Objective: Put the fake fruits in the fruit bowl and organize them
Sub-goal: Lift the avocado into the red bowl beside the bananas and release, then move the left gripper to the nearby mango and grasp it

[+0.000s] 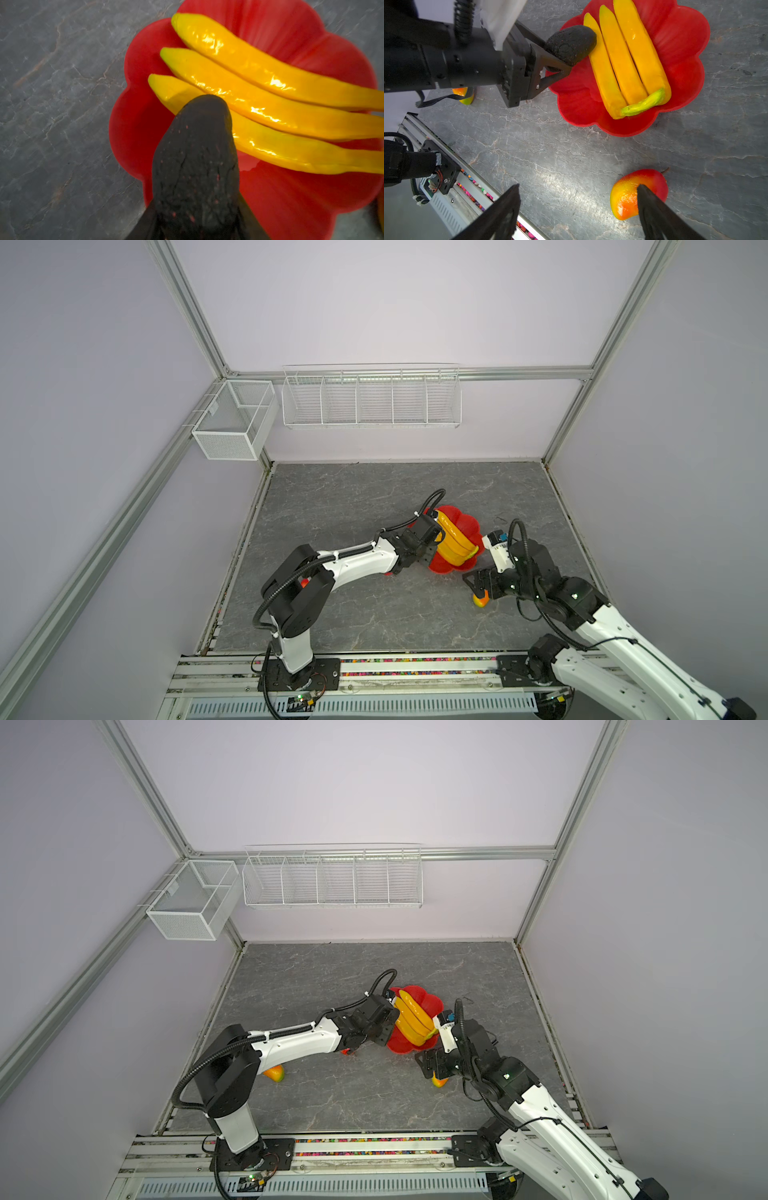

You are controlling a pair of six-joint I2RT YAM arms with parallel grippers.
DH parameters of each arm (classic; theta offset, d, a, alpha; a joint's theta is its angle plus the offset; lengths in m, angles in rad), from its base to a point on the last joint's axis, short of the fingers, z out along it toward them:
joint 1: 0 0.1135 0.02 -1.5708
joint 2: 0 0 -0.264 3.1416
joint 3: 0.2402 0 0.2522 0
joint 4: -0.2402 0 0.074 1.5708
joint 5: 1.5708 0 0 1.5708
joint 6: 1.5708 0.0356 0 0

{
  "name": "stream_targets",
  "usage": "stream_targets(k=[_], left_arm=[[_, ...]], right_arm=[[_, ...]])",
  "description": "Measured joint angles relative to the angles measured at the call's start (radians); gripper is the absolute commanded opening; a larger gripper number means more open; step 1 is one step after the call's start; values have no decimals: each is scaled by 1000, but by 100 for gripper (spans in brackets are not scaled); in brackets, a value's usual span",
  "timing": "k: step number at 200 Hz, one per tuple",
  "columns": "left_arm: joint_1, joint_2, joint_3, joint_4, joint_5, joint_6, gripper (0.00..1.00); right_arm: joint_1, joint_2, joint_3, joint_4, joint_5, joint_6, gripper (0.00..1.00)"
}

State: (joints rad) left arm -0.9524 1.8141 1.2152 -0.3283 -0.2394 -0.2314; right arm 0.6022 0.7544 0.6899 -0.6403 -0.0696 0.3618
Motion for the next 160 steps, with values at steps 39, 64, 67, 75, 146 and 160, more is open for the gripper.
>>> stream_targets(k=[39, 64, 67, 75, 146, 160], left_arm=[[10, 44, 39, -34, 0, -5, 49], [10, 47, 40, -38, 1, -11, 57], [10, 47, 40, -37, 1, -12, 57], [10, 48, 40, -37, 2, -12, 59], [10, 16, 29, -38, 1, -11, 63], [10, -53, -14, -38, -14, -23, 64]], right_arm=[[-12, 5, 0, 5, -6, -3, 89], [-18, 14, 0, 6, -6, -3, 89], [-18, 16, 0, 6, -6, -3, 89], [-19, 18, 0, 6, -6, -3, 89], [-19, 23, 0, 5, 2, 6, 88], [-19, 23, 0, 2, 5, 6, 88]])
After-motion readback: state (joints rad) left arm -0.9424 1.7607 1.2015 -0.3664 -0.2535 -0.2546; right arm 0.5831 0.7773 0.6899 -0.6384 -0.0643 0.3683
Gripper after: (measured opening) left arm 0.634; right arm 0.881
